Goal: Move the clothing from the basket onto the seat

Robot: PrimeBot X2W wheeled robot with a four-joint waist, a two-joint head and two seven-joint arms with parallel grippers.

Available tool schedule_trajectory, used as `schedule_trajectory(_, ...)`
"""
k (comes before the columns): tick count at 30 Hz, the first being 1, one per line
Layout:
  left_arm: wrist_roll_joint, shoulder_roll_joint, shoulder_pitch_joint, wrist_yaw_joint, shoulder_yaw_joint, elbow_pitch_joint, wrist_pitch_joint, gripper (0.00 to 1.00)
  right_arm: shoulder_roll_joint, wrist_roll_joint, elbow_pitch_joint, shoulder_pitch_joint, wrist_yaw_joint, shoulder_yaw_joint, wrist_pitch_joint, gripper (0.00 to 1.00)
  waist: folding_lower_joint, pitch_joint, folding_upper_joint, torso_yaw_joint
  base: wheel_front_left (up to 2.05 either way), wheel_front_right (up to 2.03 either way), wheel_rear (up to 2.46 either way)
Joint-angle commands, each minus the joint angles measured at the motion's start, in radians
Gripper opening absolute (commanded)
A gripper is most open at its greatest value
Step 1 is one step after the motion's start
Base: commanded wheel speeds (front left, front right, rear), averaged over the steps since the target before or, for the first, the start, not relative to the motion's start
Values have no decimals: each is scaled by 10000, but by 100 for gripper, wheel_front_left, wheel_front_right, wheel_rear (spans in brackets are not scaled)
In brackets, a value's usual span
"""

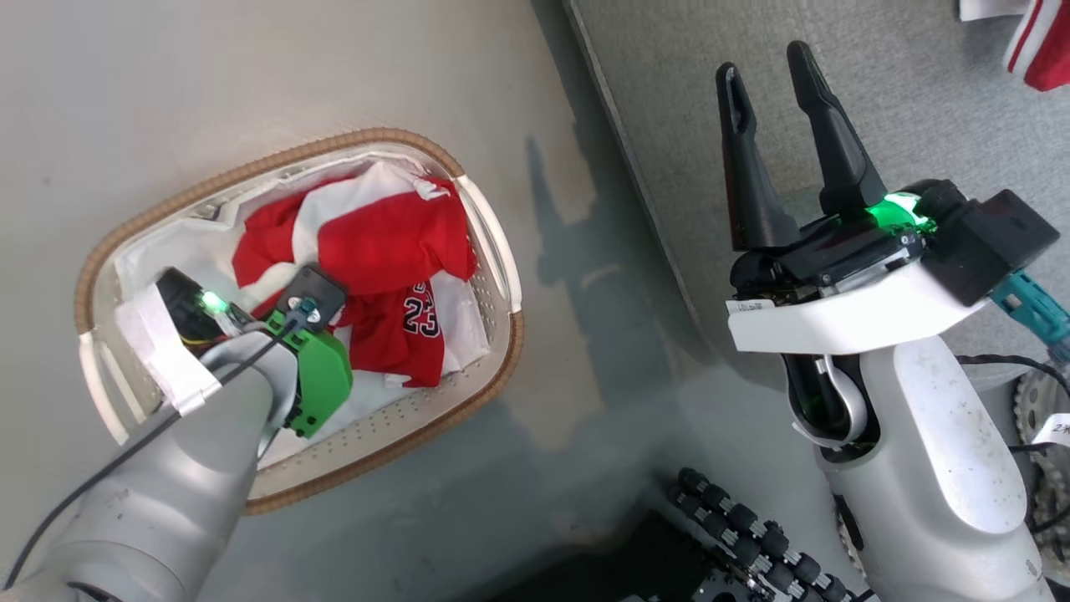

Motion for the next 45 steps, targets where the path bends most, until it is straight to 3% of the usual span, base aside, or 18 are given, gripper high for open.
schedule_trajectory(1, -115, 25, 272, -27, -47, -181, -99, 0, -27, -127, 174, 66, -11, 31, -20, 100, 0, -634, 0, 290, 0, 0, 0)
schedule_trajectory(10, -1029, 225, 1193, -34, 97, -1923, -165, 0, -35, -596, 1134, 274, -13, 7, -20, 100, 0, -1981, 0, 1096, 0, 0, 0)
schedule_trajectory(16, -1255, 494, 1995, -34, 946, -3233, -157, 0, -38, -590, 1605, 502, -13, -29, -20, 100, 0, -2854, 0, 1617, 0, 0, 0)
schedule_trajectory(33, -1369, 75, 4323, -34, 3523, -6249, -161, 0, -35, -947, 2644, 1869, -11, -205, -20, 100, 0, -5686, 0, 2842, 0, 0, 0)
schedule_trajectory(45, -1558, -305, 4906, -34, 4315, -7678, -161, 0, -35, -1060, 2849, 3034, -11, 88, -20, 100, 0, -7046, 0, 3289, 0, 0, 0)
